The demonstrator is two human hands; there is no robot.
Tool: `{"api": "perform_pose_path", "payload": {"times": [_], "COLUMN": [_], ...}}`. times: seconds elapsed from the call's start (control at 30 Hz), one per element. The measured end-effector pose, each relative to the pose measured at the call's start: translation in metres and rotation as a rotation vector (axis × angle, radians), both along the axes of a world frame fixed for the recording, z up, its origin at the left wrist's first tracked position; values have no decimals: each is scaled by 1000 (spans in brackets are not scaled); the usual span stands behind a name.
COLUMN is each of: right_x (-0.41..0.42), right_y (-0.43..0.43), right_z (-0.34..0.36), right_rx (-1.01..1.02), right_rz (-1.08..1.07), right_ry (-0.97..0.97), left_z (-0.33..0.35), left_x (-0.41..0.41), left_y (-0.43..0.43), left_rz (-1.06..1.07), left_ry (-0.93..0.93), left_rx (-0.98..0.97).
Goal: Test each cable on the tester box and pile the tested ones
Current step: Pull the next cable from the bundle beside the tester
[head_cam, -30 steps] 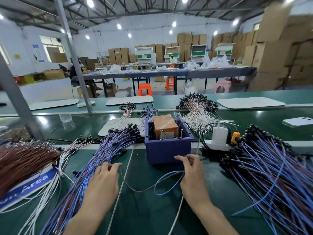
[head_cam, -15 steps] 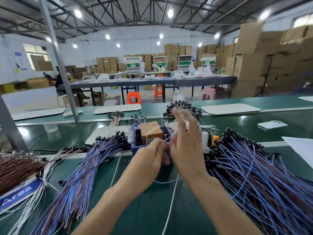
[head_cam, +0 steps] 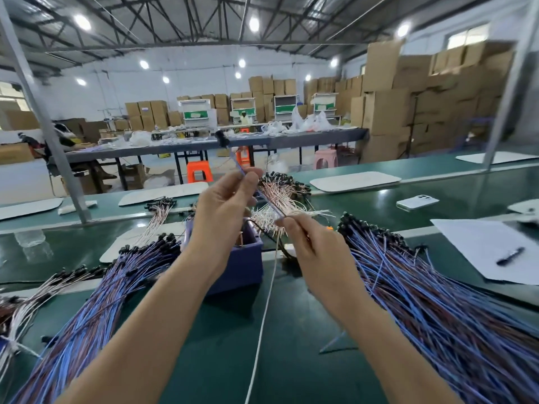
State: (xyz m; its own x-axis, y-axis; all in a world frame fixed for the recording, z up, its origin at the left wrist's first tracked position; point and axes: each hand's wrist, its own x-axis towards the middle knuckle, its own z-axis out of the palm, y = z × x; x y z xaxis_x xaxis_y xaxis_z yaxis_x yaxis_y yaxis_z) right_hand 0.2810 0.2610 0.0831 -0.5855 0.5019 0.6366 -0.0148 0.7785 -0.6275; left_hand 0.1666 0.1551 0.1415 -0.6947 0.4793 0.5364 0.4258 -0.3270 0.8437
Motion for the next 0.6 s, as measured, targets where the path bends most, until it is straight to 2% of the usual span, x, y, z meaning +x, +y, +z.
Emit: {"api": "perform_pose_path", "payload": {"times": [0.2,0.4,0.47,0.6], "right_x": [46,87,94,100], "right_y": [37,66,81,98], "right_z": [-14,-15,-15,-27], "right_rx": [-54,40,63,5], "right_rz": [-178,-443,-525,-638], "right_ry": [-107,-246,-298,-608], "left_z": [-30,-45,-42,-52], "left_x": [10,25,29,32], "left_y": [45,110,135,161], "left_rz": [-67,-129,-152,-199], "left_ry": [-248,-187,-154,0], "left_rx": [-14,-152,-294,-784]}}
